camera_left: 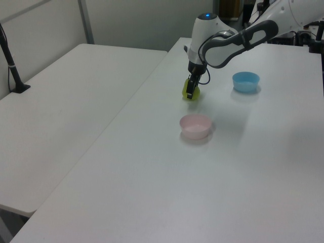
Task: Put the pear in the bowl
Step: 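Lower the gripper and close it around the green pear, then lift the pear off the table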
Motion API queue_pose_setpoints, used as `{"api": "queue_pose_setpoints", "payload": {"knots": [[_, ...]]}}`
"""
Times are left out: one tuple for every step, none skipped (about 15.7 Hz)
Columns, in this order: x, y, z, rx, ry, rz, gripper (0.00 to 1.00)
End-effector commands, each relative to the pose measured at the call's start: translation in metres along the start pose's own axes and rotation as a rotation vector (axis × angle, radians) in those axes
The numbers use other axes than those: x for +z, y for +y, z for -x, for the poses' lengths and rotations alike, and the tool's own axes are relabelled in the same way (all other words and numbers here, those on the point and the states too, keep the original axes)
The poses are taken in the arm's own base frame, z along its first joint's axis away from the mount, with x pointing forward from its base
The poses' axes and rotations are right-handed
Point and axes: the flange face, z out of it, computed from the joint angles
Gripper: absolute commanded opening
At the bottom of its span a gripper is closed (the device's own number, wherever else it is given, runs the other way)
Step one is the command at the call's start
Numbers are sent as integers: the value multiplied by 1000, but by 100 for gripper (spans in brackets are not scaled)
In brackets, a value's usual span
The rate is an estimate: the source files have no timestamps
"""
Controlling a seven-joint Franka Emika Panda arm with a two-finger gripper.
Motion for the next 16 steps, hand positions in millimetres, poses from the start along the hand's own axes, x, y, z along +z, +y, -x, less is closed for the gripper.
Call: {"api": "queue_pose_setpoints", "payload": {"knots": [[3, 0, -6, -24, 33, 8, 63], [3, 0, -6, -24, 33, 8, 54], [3, 0, -6, -24, 32, 8, 49], [1, 0, -7, -27, 35, 9, 42], [-3, 0, -8, -27, 41, 9, 42], [-14, 1, -9, -26, 53, 10, 42], [-25, 1, -10, -23, 59, 10, 42], [-34, -2, -8, -23, 61, 9, 42], [-45, -5, -5, -27, 67, 7, 42], [-54, -8, -2, -24, 64, 5, 42], [-67, -18, 0, -23, 68, 5, 42], [-76, -26, 4, -15, 61, 14, 42], [-86, -29, 9, 4, 50, 28, 42], [-97, -36, 14, 17, 35, 40, 42], [-108, -47, 20, 27, 22, 43, 42], [-117, -56, 26, 30, 7, 41, 42]]}}
